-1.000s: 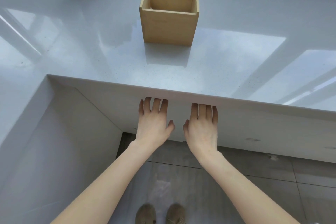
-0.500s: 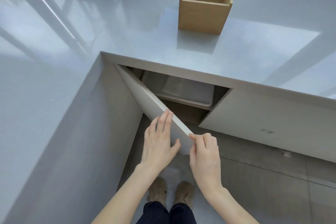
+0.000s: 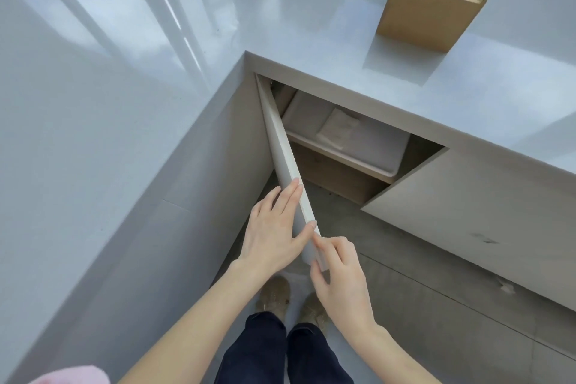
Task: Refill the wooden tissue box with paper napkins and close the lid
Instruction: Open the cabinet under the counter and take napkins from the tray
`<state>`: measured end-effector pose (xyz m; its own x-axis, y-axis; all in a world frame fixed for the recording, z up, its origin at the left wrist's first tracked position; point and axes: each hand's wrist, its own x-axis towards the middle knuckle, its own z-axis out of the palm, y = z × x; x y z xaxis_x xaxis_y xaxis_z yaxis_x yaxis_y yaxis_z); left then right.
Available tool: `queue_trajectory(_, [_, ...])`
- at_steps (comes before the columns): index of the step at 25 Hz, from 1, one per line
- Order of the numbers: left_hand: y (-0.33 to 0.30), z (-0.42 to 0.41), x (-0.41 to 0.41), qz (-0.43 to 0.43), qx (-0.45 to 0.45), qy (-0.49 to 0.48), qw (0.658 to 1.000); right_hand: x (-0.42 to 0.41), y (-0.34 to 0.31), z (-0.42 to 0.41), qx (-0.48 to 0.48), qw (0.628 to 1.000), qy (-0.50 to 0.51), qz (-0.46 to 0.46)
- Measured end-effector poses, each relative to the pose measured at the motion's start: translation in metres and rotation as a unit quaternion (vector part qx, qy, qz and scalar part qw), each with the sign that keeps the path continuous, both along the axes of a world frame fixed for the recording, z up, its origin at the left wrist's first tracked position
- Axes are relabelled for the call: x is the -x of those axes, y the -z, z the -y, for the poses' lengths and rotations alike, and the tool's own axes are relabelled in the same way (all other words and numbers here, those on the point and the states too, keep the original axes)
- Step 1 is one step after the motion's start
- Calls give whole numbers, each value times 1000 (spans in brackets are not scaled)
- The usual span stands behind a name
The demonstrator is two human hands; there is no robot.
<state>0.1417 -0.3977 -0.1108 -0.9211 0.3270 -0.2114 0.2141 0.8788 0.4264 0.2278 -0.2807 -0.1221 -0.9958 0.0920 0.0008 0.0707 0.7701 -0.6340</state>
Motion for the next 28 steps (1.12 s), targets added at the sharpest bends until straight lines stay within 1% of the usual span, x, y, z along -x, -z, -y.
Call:
queue_trajectory(2, [-1,10,-4,6,-3,-5,1000,-6,2,8,-7,999,-44,13])
queue_trajectory(3, [-2,16,-6,17,-23,-9,1000,-8,2,12,-9,998,-65,20])
queue_trajectory(7, [-8,39,-11,88,-145,-57,984,-5,2,36,-9,994,-109,26])
queue_trajectory(8, [-9,43,-12,107,-183,-87,973,-4,2,41,-14,992,-120,22])
queue_trajectory(10, [-9,55,-15,156,-267,-167,936,-2,2,51,-17,989,-146,14])
queue_trajectory(11, [-9,61,-16,177,-298,-204,916,-1,2,57,-11,988,-155,13])
queue_trajectory(12, [-9,66,-16,191,-312,-229,902,0,2,61,-7,987,-161,11])
queue_trajectory(14, [-11,75,-15,191,-298,-241,904,3,1,68,-18,986,-164,-1])
queue_trajectory(16, [-12,82,-15,173,-281,-254,909,8,-2,74,-27,983,-178,-16])
queue_trajectory(21, [-12,93,-15,125,-262,-305,907,23,-7,81,-49,969,-234,-56])
queue_trajectory(24, [-13,93,-15,112,-251,-316,908,30,-8,78,-55,963,-259,-47])
queue_trajectory(25, [-14,91,-17,106,-240,-310,914,31,-8,76,-54,963,-260,-40])
queue_trajectory(26, [-15,90,-18,96,-218,-292,926,33,-8,73,-53,964,-260,-34])
queue_trajectory(28, [-14,84,-24,71,-135,-223,963,35,-5,66,-54,964,-258,-24])
